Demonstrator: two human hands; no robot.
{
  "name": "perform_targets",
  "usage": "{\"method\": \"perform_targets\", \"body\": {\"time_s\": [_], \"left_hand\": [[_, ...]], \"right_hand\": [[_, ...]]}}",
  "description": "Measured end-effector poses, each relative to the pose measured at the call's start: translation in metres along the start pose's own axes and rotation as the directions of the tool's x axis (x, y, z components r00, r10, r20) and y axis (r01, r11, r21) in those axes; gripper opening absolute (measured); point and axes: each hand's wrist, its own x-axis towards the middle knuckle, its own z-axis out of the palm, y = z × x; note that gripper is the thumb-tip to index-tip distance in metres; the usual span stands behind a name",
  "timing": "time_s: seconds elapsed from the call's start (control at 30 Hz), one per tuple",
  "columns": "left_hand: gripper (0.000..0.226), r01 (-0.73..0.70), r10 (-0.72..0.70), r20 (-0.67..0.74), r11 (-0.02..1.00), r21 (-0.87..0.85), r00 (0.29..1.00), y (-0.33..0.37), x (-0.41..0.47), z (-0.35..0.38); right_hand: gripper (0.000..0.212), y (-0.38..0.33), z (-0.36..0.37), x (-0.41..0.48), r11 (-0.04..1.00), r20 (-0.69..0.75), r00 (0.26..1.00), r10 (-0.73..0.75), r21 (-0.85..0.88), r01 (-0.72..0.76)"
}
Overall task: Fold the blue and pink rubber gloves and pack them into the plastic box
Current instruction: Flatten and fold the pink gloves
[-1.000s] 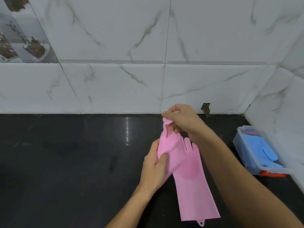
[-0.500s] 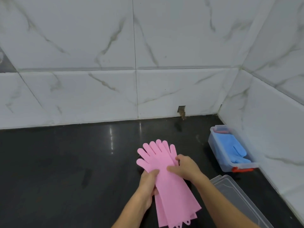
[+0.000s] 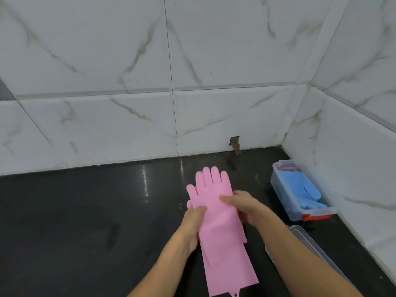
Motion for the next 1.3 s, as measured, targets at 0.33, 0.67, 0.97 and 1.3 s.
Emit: {"method": "perform_targets", "body": {"time_s": [0.33,0.67,0.97,1.3], "left_hand": [[0.052,0.125,-0.136,-0.094,0.985,-0.119,0.986,-0.017,0.002,0.006],[0.05,-0.14,0.188,-0.191,0.961,0.24,0.964,-0.057,-0.045,0.014],[0.035,-0.161,0.25,-0.149,0.881,0.444,0.957,-0.095,-0.056,0.006],[0.035,-0.074,0.172,-0.31,0.949,0.305,0.935,-0.08,-0.023,-0.005]], "right_hand": [[0.043,0.009,-0.015,-0.006,0.979,0.21,0.965,0.157,-0.164,-0.123],[0.072,0.054,-0.015,-0.033,0.971,0.204,0.977,0.056,-0.238,-0.006],[0.021,0.091,-0.02,-0.048,0.967,0.221,0.975,-0.009,-0.247,0.064],[0.02,0.089,-0.015,-0.057,0.935,0.252,0.967,-0.039,-0.334,0.124]]}}
